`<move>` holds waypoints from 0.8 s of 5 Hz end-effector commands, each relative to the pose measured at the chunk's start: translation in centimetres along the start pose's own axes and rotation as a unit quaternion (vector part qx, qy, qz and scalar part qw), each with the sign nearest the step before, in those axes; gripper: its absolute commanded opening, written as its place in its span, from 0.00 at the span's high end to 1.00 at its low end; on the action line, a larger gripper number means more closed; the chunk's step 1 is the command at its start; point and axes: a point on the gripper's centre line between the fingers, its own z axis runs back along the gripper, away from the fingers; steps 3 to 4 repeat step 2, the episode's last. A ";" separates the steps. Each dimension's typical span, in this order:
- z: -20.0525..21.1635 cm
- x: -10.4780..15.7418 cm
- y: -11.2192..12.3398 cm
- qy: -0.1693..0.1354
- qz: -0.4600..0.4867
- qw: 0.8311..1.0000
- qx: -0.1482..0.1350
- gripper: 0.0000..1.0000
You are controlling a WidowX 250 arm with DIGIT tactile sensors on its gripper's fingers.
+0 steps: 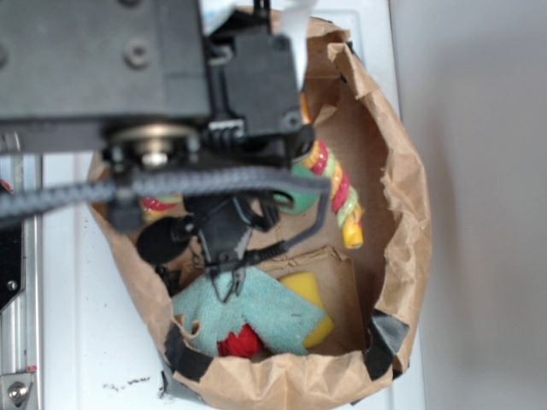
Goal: Grab the multicolored rope.
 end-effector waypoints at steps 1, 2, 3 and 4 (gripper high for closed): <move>1.2 0.7 -0.5 -0.025 0.007 0.999 -0.030 1.00; 0.7 0.7 -0.6 -0.039 0.004 0.999 -0.022 1.00; 0.7 0.7 -0.6 -0.039 0.004 0.999 -0.022 1.00; 0.7 0.7 -0.6 -0.039 0.004 0.999 -0.022 1.00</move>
